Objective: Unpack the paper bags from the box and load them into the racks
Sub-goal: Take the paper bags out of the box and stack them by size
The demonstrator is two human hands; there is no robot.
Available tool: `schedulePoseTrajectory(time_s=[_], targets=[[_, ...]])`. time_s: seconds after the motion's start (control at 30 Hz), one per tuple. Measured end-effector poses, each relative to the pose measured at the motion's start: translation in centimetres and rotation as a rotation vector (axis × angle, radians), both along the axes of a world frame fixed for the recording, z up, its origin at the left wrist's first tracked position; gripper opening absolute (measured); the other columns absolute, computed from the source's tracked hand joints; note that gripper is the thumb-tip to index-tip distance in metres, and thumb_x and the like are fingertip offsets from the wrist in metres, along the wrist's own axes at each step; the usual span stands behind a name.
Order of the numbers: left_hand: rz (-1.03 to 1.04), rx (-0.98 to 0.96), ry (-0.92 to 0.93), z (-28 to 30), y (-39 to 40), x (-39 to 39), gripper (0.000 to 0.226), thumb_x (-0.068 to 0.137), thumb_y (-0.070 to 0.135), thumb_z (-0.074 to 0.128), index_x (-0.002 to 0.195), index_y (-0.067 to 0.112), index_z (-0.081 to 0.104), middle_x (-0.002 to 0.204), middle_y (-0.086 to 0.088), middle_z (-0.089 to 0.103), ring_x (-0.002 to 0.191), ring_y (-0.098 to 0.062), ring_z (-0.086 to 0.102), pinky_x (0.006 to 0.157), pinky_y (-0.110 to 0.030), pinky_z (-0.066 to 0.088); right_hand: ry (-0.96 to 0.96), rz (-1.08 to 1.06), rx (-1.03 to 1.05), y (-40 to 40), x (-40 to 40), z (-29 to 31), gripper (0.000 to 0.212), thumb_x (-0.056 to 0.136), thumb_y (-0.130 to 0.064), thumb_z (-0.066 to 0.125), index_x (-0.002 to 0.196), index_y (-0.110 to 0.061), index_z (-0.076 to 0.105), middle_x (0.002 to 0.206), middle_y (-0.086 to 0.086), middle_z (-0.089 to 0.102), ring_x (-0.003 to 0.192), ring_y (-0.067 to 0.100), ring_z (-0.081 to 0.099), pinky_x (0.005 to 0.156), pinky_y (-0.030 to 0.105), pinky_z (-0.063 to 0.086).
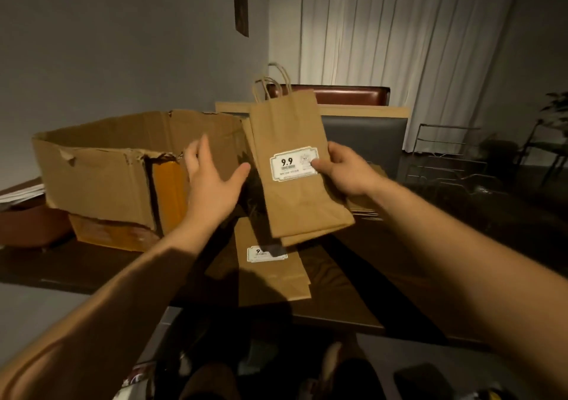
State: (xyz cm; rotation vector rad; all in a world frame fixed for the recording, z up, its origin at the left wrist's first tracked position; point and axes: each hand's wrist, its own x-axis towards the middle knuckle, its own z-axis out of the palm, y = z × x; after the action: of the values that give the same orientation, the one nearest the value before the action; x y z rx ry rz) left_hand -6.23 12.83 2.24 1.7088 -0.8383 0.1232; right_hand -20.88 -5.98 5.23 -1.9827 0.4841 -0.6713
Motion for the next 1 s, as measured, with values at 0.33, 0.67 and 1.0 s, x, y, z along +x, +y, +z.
schedulePoseTrajectory(time_s=[0.33,0.67,1.0], targets=[[-0.164,0.109,0.515,-8.0,-0.9,-1.2,0.033,0.089,0.001,0.058,0.115,0.021,0.059,0.11,-0.008,0.07,0.095,-0.021,0.067,0.083,-0.041,0.057,0.118,-0.195,0.232,5.8,3.4,-10.9,0.041,0.089,0.002,0.065,0.128,-0.011,0.061,0.123,0.005,0.069,0.109,0.022,0.066,0.097,0.042,0.054],[-0.123,0.063,0.932,-10.8,-1.5,1.4,0.034,0.081,-0.003,0.066,0.115,-0.007,0.064,0.091,-0.022,0.074,0.066,-0.028,0.074,0.048,-0.029,0.056,0.386,-0.271,0.069,5.9,4.0,-14.9,0.05,0.088,-0.004,0.068,0.136,-0.008,0.054,0.133,0.009,0.062,0.122,0.027,0.059,0.097,0.031,0.051],[-0.399,-0.073,0.717,-10.1,-1.6,1.1,0.035,0.087,0.001,0.069,0.122,0.008,0.065,0.115,-0.015,0.072,0.099,-0.03,0.072,0.086,-0.042,0.056,-0.04,-0.214,0.393,5.4,3.4,-13.6,0.058,0.093,-0.013,0.065,0.146,-0.015,0.043,0.131,0.005,0.064,0.109,0.018,0.065,0.093,0.036,0.055]])
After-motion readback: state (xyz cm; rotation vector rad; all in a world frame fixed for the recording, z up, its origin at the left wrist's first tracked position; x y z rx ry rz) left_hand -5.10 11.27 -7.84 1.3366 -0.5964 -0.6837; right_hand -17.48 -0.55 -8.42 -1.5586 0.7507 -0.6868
